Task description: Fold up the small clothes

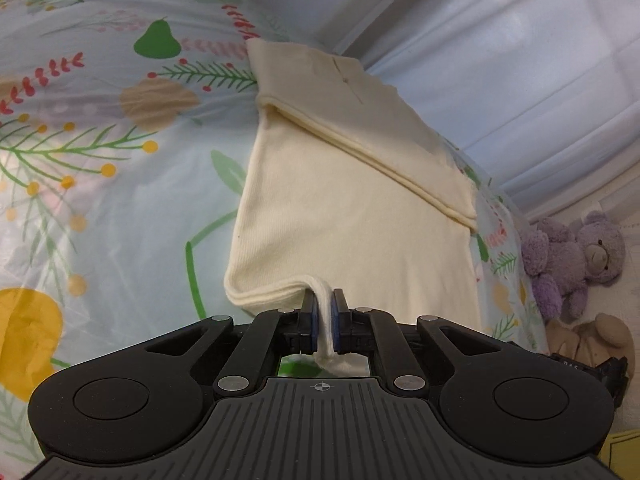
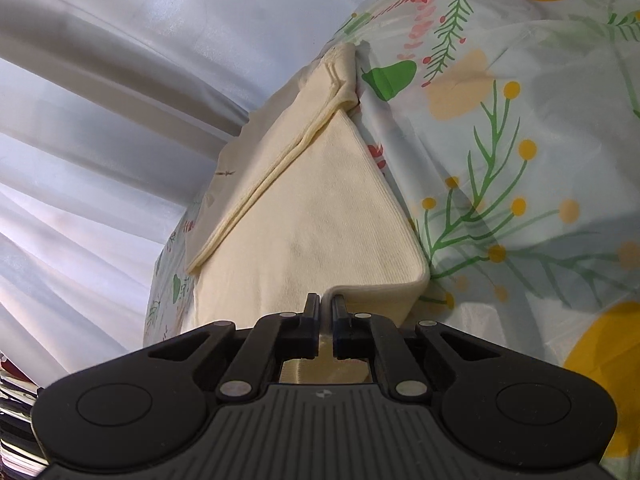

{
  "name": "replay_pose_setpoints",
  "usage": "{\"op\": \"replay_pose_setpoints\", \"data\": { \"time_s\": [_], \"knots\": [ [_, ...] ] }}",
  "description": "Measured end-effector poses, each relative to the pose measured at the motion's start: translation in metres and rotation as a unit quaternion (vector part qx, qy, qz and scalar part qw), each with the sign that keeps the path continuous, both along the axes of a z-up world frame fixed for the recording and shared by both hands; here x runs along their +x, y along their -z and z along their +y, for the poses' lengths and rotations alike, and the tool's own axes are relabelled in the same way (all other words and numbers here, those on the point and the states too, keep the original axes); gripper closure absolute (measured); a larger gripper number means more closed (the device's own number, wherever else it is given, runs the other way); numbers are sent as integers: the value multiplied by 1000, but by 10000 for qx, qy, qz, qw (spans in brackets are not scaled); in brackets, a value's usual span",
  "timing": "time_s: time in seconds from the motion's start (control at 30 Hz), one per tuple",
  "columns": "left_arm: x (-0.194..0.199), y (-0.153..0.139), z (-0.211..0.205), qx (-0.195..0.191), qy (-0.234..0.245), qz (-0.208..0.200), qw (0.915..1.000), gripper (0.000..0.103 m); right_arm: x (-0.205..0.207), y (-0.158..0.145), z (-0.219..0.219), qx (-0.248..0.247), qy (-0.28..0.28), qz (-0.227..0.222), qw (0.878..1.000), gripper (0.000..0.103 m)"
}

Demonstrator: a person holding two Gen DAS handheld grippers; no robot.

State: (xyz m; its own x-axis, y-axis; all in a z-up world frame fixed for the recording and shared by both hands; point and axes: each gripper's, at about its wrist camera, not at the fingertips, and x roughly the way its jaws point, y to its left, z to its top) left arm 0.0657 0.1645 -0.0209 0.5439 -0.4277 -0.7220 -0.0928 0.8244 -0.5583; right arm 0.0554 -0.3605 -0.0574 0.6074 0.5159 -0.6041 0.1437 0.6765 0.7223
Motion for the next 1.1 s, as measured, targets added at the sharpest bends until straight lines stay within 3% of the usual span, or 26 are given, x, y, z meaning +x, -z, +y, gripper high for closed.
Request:
{"op": "replay_pose_setpoints", "data": {
  "time_s": [0.3,0.57,0.8,1.1],
  "knots": [
    [70,-17,1,172,-84,-490,9986,95,68,-20,4,-582,202,-497,9969,98],
    [124,-3,0,511,-117,-499,9974,95,123,-19,14,-1434,182,-741,9867,98],
    [141,-5,-3,641,-131,-714,9953,95,154,-19,33,-2118,-41,-944,9727,98],
    [166,8,-7,970,-215,-670,9928,94,179,-13,48,-2691,-128,-1060,9572,98]
  ]
}}
